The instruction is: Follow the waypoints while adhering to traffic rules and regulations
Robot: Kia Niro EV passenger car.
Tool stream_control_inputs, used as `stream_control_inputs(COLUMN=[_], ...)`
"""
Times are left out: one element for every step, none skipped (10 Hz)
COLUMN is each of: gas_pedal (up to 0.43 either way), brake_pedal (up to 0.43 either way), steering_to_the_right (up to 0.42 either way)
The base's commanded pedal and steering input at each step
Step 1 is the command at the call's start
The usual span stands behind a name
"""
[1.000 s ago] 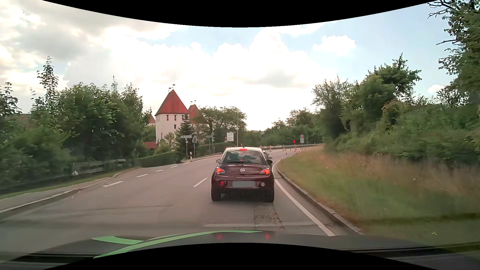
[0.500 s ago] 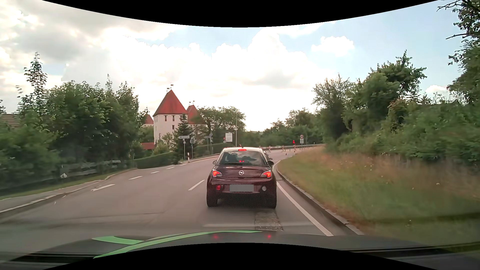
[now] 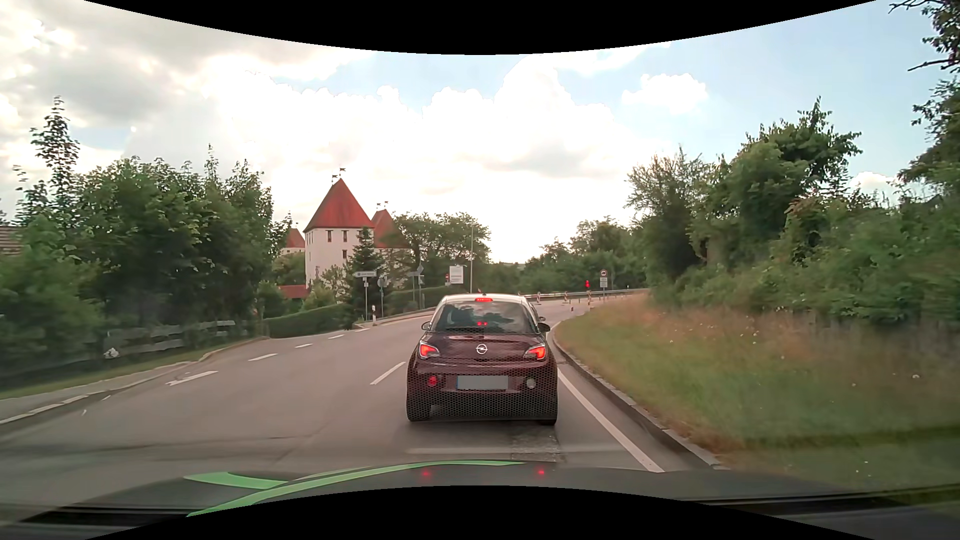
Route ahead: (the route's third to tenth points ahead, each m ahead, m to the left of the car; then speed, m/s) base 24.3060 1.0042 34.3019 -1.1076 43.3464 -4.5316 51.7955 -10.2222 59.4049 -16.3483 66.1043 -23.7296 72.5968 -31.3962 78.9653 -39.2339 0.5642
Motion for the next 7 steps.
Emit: stream_control_inputs(gas_pedal=[0.000,0.000,0.000,0.000,0.000,0.000,0.000], brake_pedal=[0.256,0.256,0.256,0.256,0.256,0.250,0.250], steering_to_the_right=[0.024,0.023,0.024,0.023,0.024,0.023,0.024])
